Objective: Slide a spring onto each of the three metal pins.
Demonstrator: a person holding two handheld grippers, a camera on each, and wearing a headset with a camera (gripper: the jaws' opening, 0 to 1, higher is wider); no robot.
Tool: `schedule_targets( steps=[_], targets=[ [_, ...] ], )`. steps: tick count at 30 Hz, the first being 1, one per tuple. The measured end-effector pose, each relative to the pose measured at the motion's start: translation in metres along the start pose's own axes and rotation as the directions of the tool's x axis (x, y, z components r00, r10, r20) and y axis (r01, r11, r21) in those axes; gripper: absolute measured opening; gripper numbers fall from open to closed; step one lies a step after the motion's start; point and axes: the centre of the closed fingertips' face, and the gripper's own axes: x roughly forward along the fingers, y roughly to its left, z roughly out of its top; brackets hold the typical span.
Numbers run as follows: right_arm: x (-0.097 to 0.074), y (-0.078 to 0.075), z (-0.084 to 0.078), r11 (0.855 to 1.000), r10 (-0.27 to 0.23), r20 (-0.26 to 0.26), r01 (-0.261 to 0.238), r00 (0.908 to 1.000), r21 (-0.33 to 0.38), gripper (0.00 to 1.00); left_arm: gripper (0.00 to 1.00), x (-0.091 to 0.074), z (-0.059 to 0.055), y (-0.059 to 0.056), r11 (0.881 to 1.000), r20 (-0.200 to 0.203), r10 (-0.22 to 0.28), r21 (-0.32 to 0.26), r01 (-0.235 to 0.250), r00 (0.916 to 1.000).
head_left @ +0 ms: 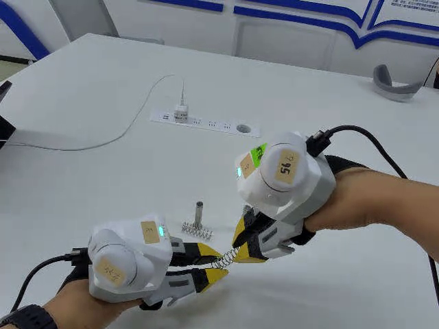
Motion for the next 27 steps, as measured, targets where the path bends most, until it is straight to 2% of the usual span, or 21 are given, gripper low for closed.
schedule_targets(
  steps=[11,17,20,27],
  targets=[
    [-0.001,0.000,0.013,1.000,-0.005,0.015,0.005,0.9999,-0.024,0.11,0.11,0.000,0.002,0.000,1.000,0.007,-0.001,0.001,0.001,1.0000],
    [-0.001,0.000,0.015,1.000,-0.005,0.019,0.005,0.9998,-0.010,0.12,0.11,0.000,0.001,0.000,1.000,0.008,-0.001,-0.006,0.001,1.0000],
    [0.000,0.000,0.014,1.000,-0.001,0.018,0.001,0.9998,0.002,0.17,0.11,0.000,0.002,0.000,1.000,0.013,0.001,-0.012,-0.001,0.9999],
    [0.004,-0.001,0.010,1.000,0.004,0.011,-0.004,0.9999,0.014,0.16,0.10,-0.001,0.003,0.001,1.000,0.022,0.005,-0.017,-0.004,0.9997]
  ],
)
